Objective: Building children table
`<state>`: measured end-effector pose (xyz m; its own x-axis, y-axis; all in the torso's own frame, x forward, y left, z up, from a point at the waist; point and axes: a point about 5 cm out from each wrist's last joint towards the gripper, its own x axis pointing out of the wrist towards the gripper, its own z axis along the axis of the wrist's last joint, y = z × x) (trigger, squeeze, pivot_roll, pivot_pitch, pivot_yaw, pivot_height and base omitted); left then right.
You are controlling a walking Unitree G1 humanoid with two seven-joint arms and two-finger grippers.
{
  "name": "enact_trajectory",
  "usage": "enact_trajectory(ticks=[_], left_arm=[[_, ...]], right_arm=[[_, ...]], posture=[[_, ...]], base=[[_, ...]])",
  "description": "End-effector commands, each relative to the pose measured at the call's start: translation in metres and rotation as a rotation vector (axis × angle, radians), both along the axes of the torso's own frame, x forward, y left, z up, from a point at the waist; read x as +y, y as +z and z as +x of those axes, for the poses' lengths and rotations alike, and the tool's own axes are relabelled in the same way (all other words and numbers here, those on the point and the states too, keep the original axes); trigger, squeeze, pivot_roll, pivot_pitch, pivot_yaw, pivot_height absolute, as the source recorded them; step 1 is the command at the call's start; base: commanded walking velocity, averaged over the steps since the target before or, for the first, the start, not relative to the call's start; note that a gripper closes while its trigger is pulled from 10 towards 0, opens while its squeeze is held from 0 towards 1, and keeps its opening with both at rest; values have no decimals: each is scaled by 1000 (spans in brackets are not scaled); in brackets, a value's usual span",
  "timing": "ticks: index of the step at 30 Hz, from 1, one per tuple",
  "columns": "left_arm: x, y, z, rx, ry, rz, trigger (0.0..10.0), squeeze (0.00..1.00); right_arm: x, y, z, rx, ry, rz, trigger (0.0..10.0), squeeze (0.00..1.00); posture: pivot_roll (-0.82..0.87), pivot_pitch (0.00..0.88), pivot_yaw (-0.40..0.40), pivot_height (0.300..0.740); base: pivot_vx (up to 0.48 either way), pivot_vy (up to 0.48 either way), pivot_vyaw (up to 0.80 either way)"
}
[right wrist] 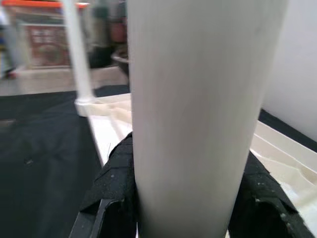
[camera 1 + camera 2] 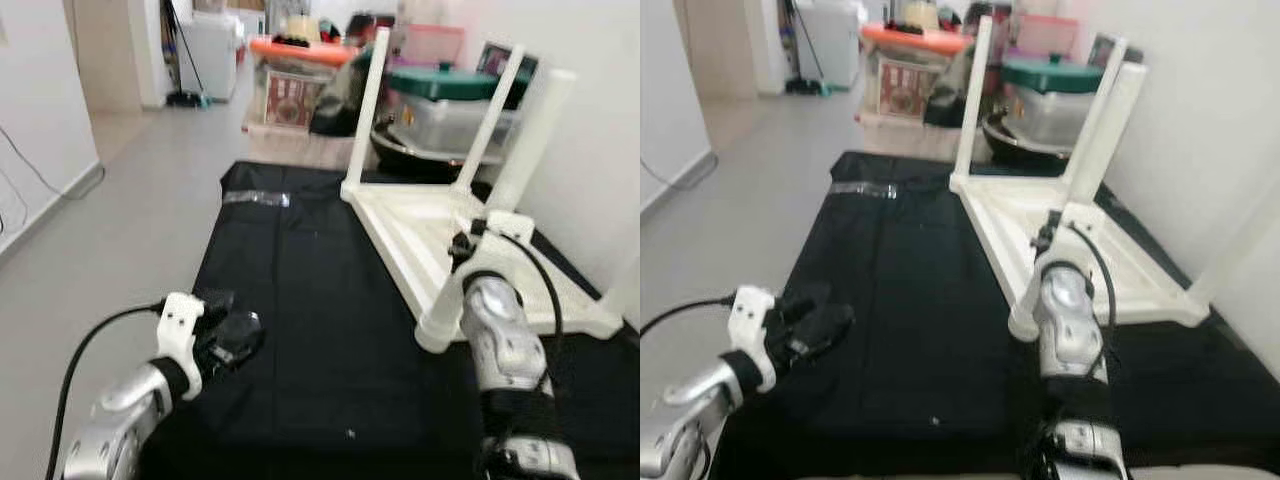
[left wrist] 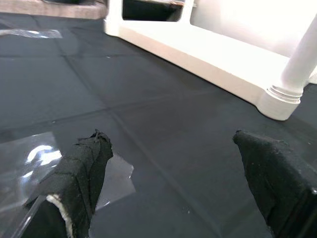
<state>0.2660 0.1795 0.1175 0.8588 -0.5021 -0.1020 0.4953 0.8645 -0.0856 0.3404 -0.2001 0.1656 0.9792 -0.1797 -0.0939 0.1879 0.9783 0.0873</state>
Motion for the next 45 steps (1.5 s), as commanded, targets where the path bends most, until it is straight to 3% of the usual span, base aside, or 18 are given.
enact_trajectory(ticks=[1, 5, 6, 9, 18, 19, 20, 21, 23, 28, 29, 31, 35, 36, 41, 42, 44, 45], left_arm=[[-6, 1, 4, 0, -23, -4, 10000, 0], [-6, 2, 5, -4, -25, -6, 10000, 0], [-6, 2, 5, -6, -25, -6, 10000, 0], [-5, 2, 4, -7, -23, -9, 10000, 0], [-7, 3, 6, -16, -31, -12, 10000, 0], [-7, 4, 6, -18, -30, -11, 10000, 0], [-6, 5, 7, -20, -29, -9, 10000, 0], [-5, 5, 7, -21, -28, -8, 10000, 0], [-5, 5, 6, -21, -27, -7, 10000, 0], [-3, 3, 3, -16, -24, -6, 10000, 0], [-3, 1, 2, -10, -23, -6, 10000, 0], [-4, 0, 2, -9, -23, -7, 10000, 0], [-9, 0, 5, -9, -44, -16, 10000, 0], [-10, 0, 5, -8, -48, -16, 10000, 0], [-10, 2, 9, -10, -58, -15, 10000, 0], [-10, 4, 12, -17, -59, -16, 10000, 0], [-10, 4, 12, -17, -59, -16, 10000, 0], [-9, 5, 13, -22, -56, -21, 10000, 0]], right_arm=[[9, -21, -1, 84, 75, 49, 10000, 1000], [16, 2, 18, 14, 216, 32, 10000, 1000], [23, 20, 24, -70, 367, 44, 10000, 0], [47, 52, 8, -251, 844, 3, 10000, 0], [69, 25, 4, -156, 1166, -19, 10000, 0], [75, 19, 3, -142, 1210, -11, 7412, 0], [81, 14, 1, -139, 1242, 14, 39, 0], [86, 12, 0, -141, 1257, 45, 0, 0], [90, 9, -2, -144, 1253, 81, 0, 0], [75, -12, 18, -36, 720, -23, 0, 0], [13, -39, 14, 173, -9, -100, 0, 0], [1, -44, 3, 189, -136, -146, 0, 0], [24, -38, -24, 118, -47, -92, 1412, 0], [30, -28, -23, 64, 0, -96, 10000, 0], [56, 10, -16, -139, 245, -15, 10000, 0], [61, 44, -8, -269, 457, 35, 10000, 1000], [61, 44, -8, -269, 457, 35, 10000, 1000], [63, 78, -7, -378, 676, 31, 10000, 0]], posture=[[50, 0, -100, 740], [54, 0, -102, 740], [54, 0, -107, 740], [61, 0, -108, 740], [80, 0, -115, 740], [85, 0, -118, 740], [90, 0, -120, 740], [91, 0, -120, 740], [91, 0, -120, 740], [82, 0, -118, 740], [63, 0, -110, 740], [63, 0, -110, 740], [40, 0, -85, 740], [40, 0, -85, 740], [27, 0, -72, 740], [26, 0, -73, 740], [26, 0, -73, 740], [32, 0, -77, 740]], base=[[0, 0, 0], [0, 0, 0], [0, 0, 0], [0, 0, 0], [0, 0, 0], [0, 0, 0], [0, 0, 0], [0, 0, 0], [0, 0, 0], [0, 0, 0], [0, 0, 0], [0, 0, 0], [0, 0, 0], [0, 0, 0], [0, 0, 0], [0, 0, 0], [0, 0, 0], [0, 0, 0]])
